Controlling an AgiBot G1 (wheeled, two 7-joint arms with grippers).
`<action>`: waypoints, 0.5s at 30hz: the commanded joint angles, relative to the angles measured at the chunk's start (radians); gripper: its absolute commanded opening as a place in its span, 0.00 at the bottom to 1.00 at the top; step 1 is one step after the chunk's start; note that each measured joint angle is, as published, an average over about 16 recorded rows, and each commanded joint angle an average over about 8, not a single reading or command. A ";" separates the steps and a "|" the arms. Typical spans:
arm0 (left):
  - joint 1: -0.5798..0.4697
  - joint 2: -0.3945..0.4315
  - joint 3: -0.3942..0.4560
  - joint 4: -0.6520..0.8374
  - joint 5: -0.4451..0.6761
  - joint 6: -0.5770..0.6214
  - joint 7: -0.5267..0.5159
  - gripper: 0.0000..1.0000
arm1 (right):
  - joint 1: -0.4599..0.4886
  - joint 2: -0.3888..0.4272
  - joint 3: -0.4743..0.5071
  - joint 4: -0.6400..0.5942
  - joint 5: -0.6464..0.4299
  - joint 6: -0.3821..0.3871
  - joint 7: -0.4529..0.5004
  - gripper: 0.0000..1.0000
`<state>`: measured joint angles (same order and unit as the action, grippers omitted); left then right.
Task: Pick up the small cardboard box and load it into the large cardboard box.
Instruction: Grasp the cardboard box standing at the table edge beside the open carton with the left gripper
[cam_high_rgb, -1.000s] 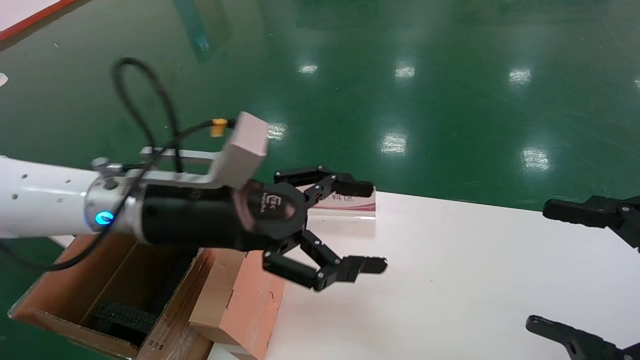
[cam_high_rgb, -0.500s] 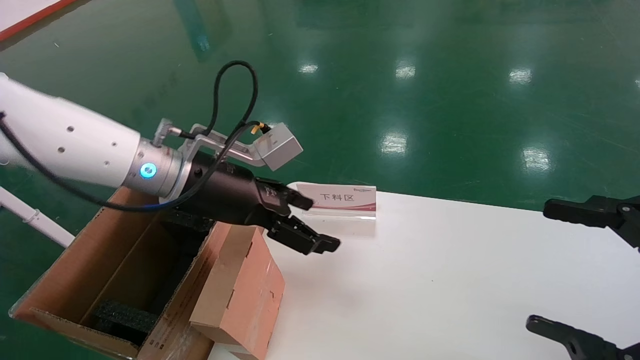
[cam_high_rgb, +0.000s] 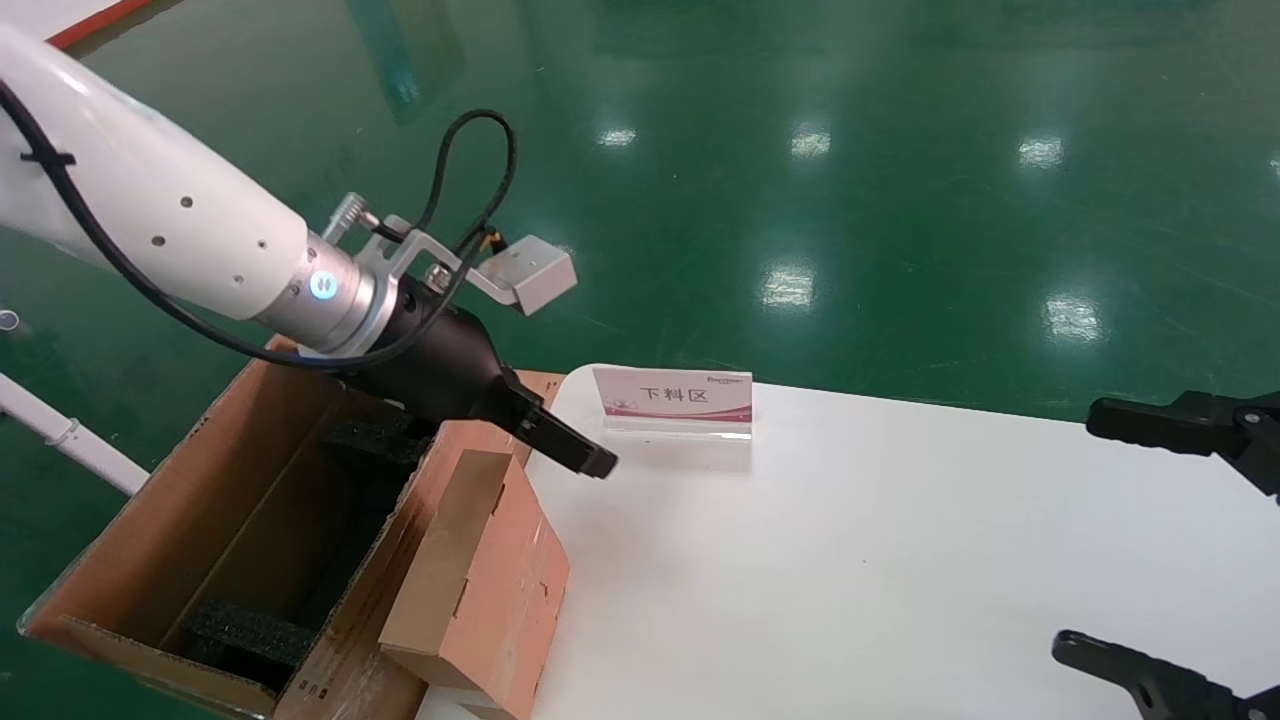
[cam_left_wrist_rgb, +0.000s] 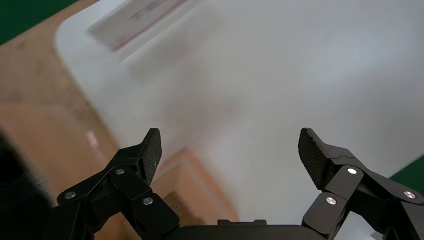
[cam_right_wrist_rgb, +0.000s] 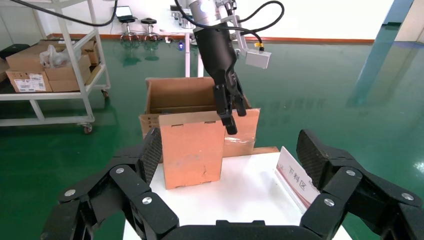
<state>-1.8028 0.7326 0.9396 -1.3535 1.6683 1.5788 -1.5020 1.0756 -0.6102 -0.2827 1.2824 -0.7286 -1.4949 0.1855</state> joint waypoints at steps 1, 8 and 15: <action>-0.035 0.002 0.046 -0.002 0.014 0.002 -0.036 1.00 | 0.000 0.000 0.000 0.000 0.000 0.000 0.000 1.00; -0.162 0.003 0.225 -0.005 0.000 0.005 -0.106 1.00 | 0.000 0.000 -0.001 0.000 0.000 0.000 0.000 1.00; -0.265 0.004 0.408 -0.005 -0.050 0.003 -0.167 1.00 | 0.000 0.000 -0.001 0.000 0.001 0.001 -0.001 1.00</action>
<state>-2.0627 0.7361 1.3406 -1.3590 1.6198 1.5802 -1.6671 1.0758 -0.6097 -0.2839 1.2824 -0.7278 -1.4944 0.1850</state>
